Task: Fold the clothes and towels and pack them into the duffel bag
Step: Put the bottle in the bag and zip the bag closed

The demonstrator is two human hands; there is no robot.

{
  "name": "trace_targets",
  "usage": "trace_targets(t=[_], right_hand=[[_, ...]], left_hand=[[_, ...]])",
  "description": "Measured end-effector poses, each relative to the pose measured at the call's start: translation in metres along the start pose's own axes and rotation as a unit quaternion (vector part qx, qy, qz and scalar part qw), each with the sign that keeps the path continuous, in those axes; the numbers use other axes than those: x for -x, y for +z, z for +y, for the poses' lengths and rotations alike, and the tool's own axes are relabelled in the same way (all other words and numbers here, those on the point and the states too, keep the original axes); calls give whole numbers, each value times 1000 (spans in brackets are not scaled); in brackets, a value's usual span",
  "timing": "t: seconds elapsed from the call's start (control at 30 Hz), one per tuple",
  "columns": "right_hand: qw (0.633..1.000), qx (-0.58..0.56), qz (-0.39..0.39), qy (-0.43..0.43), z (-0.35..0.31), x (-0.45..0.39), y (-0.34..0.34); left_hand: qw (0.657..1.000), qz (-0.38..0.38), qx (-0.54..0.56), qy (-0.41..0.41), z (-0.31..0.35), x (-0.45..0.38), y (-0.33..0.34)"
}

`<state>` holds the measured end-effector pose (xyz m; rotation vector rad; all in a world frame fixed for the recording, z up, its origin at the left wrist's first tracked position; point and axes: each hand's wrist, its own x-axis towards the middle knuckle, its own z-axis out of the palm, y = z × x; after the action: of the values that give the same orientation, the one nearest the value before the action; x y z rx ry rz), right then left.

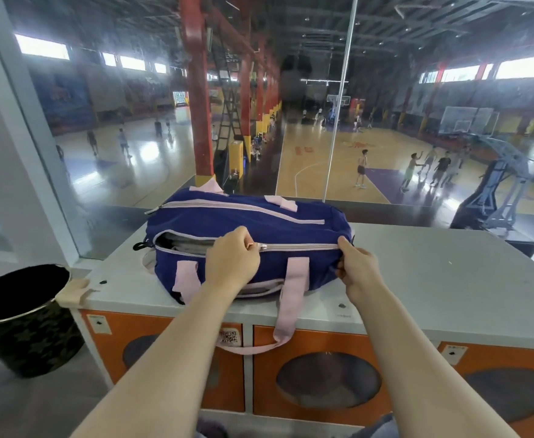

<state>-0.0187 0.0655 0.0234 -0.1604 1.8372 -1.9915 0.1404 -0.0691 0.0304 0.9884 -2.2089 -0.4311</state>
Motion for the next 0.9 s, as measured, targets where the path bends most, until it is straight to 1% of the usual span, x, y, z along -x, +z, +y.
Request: trace_targets(t=[0.07, 0.13, 0.23, 0.3, 0.37, 0.6, 0.7, 0.8, 0.87, 0.9], right_hand=[[1000, 8, 15, -6, 1, -1, 2], [999, 21, 33, -15, 3, -1, 5], [997, 33, 57, -35, 7, -2, 9], [995, 49, 71, -41, 9, -1, 12], [995, 55, 76, -46, 11, 0, 13], [994, 54, 90, -28, 14, 0, 16], [995, 49, 83, -22, 15, 1, 16], [997, 44, 59, -7, 14, 5, 16], [997, 66, 26, 1, 14, 10, 16], [997, 79, 5, -4, 15, 13, 17]], left_hand=[[999, -9, 3, -51, -27, -5, -9], [995, 0, 9, -104, -57, -9, -19], [977, 56, 42, -202, -110, -8, -34], [953, 107, 84, -269, -143, -4, -43], [935, 128, 98, -317, -161, -1, -46], [941, 136, 90, -296, -159, -6, -31], [944, 138, 78, -289, -164, -5, -31], [943, 167, 83, -275, -159, -3, -33], [948, 194, 83, -239, -151, -2, -36], [955, 200, 76, -207, -147, -2, -36]])
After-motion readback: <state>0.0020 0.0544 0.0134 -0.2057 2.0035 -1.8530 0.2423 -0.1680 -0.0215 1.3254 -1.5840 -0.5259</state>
